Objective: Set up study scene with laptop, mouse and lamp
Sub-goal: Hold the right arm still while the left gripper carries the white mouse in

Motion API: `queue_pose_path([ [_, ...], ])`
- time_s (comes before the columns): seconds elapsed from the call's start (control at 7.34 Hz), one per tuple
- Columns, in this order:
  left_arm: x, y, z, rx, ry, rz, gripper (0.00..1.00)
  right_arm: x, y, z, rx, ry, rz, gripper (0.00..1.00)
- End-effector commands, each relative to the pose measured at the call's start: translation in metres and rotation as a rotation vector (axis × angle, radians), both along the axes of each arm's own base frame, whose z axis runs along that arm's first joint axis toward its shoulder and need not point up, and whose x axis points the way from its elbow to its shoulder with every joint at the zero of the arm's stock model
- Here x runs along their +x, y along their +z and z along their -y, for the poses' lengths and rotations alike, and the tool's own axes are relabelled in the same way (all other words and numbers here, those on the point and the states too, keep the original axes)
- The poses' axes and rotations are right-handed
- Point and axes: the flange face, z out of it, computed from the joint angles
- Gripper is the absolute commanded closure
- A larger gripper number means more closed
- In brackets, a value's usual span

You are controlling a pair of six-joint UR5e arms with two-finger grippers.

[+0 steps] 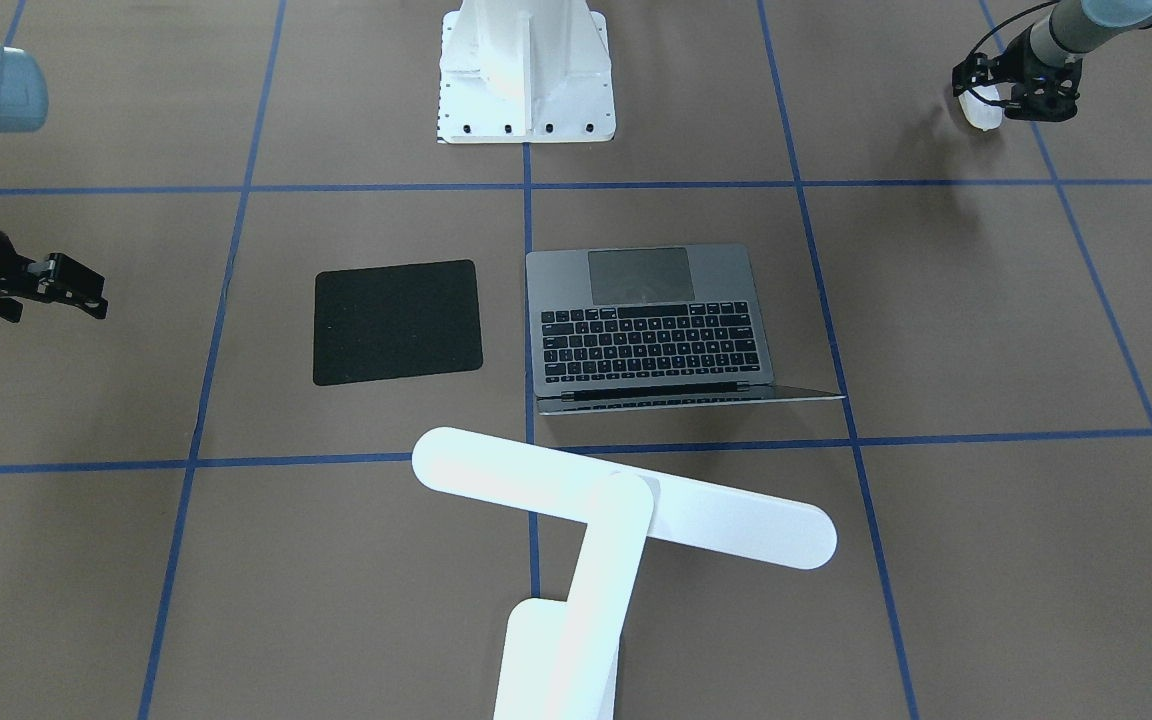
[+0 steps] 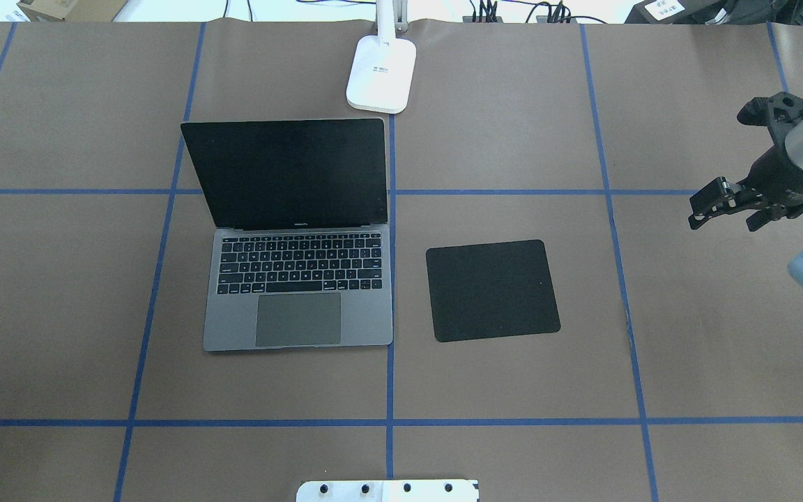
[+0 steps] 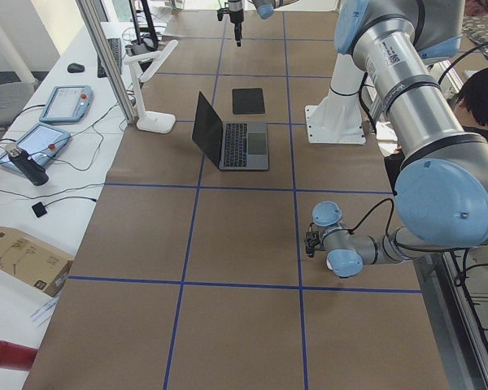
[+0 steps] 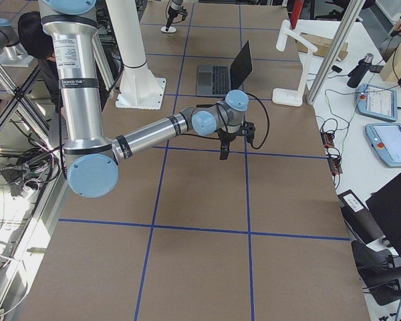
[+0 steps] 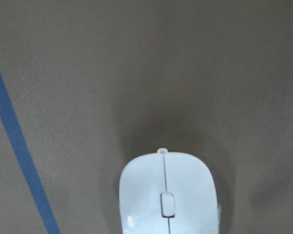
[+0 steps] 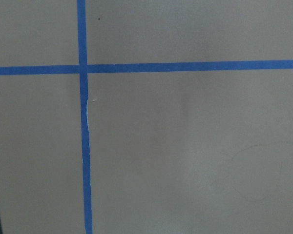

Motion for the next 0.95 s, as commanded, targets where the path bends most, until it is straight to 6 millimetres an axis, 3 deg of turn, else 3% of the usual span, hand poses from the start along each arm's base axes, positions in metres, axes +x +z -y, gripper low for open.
queue_pose_path([
  [0.0,0.0059,0.0053,0.0009,-0.002,0.002,-0.001,0.00,-0.0007,0.0003,0.0001,0.001,0.000,-0.003,0.01],
  [0.27,0.0063,0.0044,0.0008,-0.002,0.003,-0.004,0.02,-0.0007,0.0003,0.0001,0.001,0.000,-0.003,0.01],
  [0.41,0.0060,0.0051,0.0008,-0.003,0.003,-0.002,0.12,-0.0009,-0.0005,0.0005,0.003,0.000,-0.002,0.01],
  [0.82,0.0043,0.0059,0.0003,-0.006,0.003,0.002,0.53,-0.0009,-0.0005,0.0005,0.003,0.000,-0.002,0.01],
])
